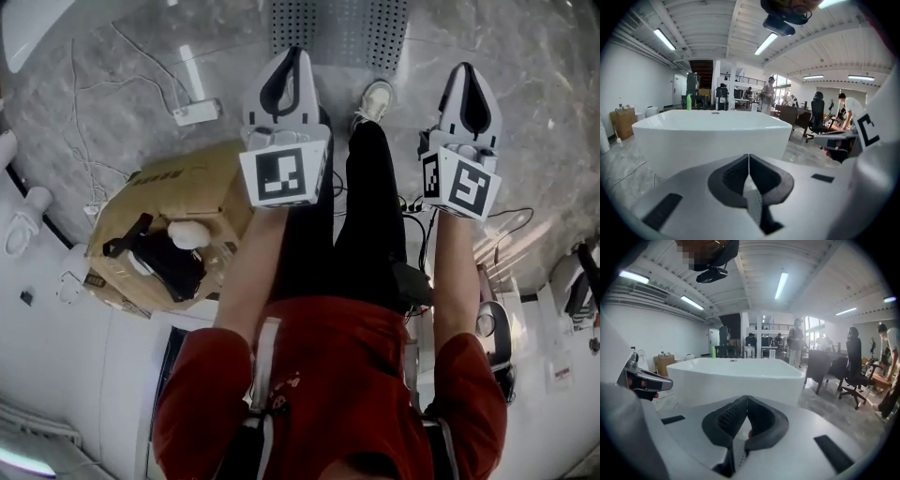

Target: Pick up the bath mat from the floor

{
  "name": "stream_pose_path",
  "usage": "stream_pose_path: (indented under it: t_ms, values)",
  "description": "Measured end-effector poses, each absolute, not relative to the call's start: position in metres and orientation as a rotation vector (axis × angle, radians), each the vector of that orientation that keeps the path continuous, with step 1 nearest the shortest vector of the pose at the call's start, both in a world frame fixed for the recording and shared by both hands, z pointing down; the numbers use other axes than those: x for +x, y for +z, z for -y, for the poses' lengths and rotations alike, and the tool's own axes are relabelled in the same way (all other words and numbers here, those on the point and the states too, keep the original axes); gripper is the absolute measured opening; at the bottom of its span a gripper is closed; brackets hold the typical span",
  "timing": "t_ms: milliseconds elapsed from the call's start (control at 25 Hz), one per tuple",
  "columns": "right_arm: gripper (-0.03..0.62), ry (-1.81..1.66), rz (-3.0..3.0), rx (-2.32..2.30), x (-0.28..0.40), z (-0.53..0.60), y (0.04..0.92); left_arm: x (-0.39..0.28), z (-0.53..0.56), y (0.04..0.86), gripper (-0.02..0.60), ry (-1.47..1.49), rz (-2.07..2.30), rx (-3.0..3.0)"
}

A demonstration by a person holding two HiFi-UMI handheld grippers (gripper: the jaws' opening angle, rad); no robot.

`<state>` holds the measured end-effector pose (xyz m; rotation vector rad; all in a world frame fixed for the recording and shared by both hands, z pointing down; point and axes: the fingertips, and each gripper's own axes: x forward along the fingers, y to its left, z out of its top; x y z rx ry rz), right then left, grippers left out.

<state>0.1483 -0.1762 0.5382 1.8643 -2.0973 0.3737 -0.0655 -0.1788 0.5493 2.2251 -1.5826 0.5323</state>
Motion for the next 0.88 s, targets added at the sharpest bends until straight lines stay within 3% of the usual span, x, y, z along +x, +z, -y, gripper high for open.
stream_pose_path:
  t_ms: [880]
  values:
    - [0.012, 0.672, 2.014, 1.63, 0.103, 0.174, 0.826, -0.118, 0.16, 0.829, 0.017, 0.855, 1.442, 1.988]
